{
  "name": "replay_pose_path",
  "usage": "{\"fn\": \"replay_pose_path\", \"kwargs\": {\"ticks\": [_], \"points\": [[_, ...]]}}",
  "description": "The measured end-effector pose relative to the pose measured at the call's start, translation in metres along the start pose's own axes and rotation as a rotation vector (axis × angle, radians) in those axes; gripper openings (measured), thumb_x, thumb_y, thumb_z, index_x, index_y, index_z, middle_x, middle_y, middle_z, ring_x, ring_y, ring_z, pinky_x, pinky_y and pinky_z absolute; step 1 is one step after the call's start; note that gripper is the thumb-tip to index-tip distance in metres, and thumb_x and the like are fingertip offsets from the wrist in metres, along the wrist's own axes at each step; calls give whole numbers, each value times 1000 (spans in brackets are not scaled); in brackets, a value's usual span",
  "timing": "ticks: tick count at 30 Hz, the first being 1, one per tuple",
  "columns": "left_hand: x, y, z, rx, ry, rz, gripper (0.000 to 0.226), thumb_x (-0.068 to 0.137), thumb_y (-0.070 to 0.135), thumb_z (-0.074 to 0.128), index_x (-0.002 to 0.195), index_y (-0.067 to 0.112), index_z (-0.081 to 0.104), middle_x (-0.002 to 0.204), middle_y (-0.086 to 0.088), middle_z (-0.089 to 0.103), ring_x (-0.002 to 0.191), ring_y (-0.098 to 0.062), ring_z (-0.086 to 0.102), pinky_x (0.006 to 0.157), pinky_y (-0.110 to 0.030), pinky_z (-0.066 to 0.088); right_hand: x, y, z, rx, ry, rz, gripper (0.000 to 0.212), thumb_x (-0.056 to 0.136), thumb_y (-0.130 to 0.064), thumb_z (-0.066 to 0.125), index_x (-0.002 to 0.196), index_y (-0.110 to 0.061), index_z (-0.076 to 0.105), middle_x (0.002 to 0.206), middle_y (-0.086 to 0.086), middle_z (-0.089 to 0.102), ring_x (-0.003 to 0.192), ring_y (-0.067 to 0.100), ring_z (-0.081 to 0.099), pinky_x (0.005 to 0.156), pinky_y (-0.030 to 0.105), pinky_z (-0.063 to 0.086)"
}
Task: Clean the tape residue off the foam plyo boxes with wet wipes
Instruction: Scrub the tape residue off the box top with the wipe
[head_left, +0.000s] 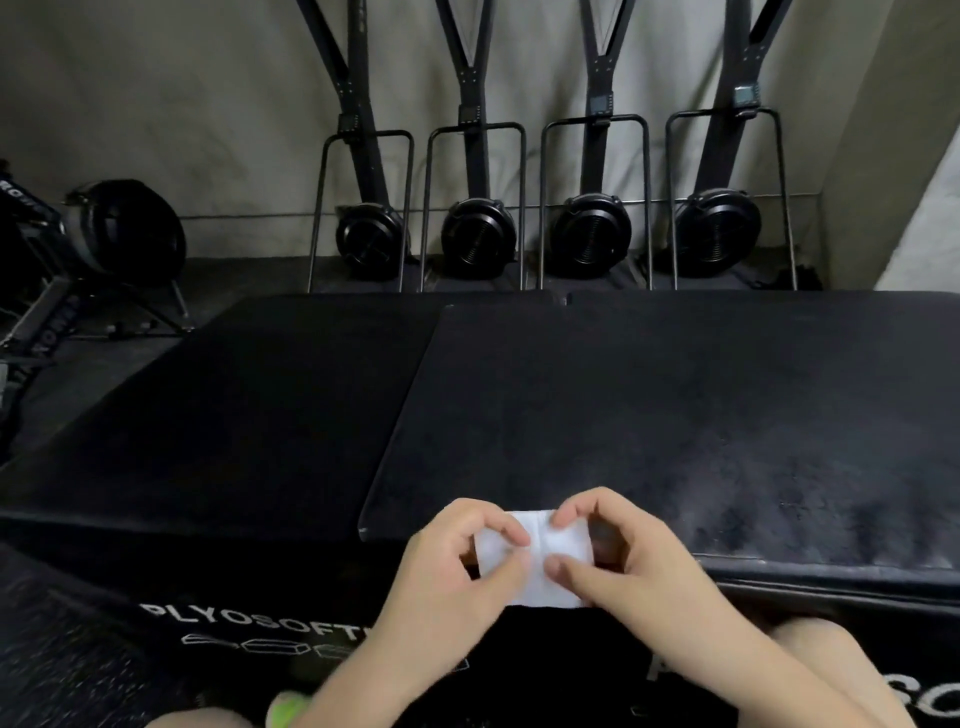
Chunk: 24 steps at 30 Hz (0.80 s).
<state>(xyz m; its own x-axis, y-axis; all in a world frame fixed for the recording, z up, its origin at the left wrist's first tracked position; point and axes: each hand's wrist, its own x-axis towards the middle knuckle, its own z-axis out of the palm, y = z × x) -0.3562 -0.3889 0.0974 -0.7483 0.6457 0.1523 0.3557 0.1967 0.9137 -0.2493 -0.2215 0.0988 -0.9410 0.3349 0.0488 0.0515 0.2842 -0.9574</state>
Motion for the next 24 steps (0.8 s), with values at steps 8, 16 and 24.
{"fn": "replay_pose_path", "kwargs": {"ticks": [8,16,24], "points": [[63,-69,-14,-18,160,-85,22,89,13,72,86,35,74,94,9,68,69,-8,63,63,-24,49,82,40,39,-215,166,1,30,89,-10,72,88,-40,74,94,-17,68,78,9,60,67,14,44],[164,-112,-64,118,158,-161,33,87,13,74,96,44,73,113,21,64,109,-1,61,85,-18,49,199,50,76,-287,116,27,25,85,-27,79,104,-36,66,101,-21,57,94,4,56,74,10,42],[145,-130,-92,190,135,-165,23,84,22,78,90,44,75,112,21,63,79,-11,63,70,-19,49,184,54,107,-350,126,-37,24,87,-25,79,110,-29,73,102,-20,54,94,5,55,74,4,40]]}}
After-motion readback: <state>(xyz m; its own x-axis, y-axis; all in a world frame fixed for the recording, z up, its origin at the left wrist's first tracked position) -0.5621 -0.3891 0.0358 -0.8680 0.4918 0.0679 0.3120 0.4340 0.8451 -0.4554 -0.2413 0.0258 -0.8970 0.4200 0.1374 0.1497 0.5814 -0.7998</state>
